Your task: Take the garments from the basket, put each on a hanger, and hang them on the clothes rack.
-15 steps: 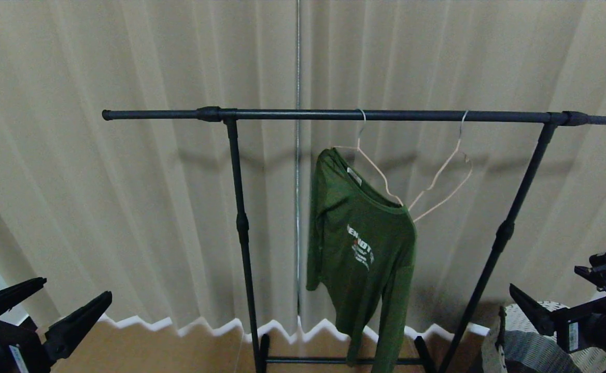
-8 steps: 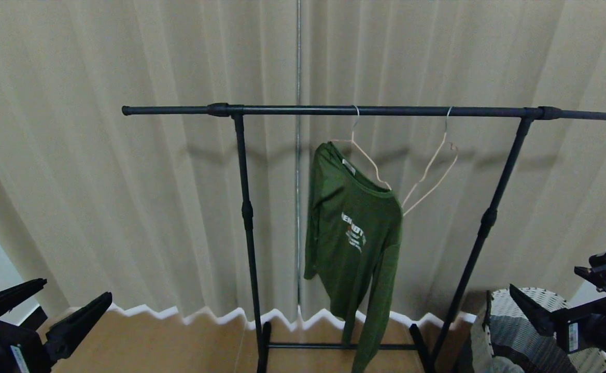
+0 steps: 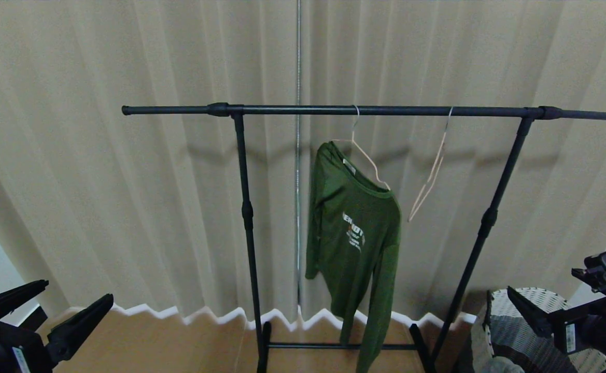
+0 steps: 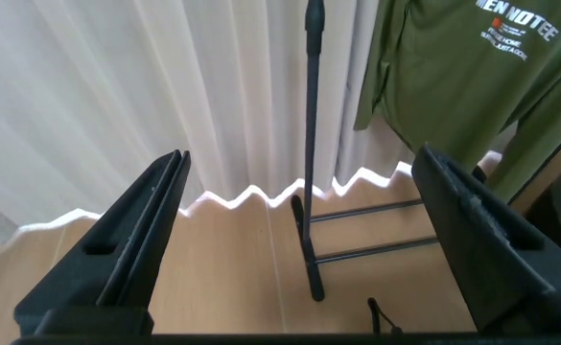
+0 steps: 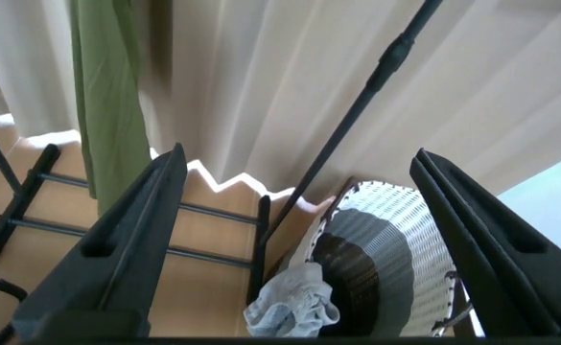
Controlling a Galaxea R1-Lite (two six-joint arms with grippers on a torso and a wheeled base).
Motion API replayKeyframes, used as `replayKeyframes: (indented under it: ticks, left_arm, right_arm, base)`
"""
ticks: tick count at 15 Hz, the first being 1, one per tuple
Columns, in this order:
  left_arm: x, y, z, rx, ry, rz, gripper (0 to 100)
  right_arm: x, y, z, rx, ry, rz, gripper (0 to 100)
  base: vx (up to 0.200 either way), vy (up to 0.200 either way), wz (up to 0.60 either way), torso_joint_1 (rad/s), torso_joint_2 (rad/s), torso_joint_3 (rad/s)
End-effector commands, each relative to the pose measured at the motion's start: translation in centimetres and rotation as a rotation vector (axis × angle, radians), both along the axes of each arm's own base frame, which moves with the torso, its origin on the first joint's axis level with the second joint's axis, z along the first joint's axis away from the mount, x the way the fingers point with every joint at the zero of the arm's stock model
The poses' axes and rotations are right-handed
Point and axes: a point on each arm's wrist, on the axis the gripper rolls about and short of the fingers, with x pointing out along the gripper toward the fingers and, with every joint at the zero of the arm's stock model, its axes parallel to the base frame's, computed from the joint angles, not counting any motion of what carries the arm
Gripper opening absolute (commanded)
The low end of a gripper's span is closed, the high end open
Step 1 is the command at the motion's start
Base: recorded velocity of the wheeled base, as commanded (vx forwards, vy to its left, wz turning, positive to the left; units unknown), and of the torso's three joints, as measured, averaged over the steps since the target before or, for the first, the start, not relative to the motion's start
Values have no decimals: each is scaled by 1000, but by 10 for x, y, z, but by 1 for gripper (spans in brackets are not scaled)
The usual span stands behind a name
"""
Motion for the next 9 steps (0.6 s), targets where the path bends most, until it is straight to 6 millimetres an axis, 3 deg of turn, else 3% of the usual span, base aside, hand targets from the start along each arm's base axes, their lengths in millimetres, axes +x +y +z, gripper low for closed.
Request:
replayKeyframes:
  ticks: [1, 9]
  left_arm:
    - [1, 0, -1, 0, 5, -1, 100]
    - [0, 0, -1, 0, 7, -4, 100]
  right_arm:
    - [1, 0, -1, -1, 9, 1, 100]
    - [1, 0, 0, -1, 2, -1, 100]
  base:
    - [0, -200, 0, 12, 2, 7]
    - [0, -200, 0, 2, 1, 4]
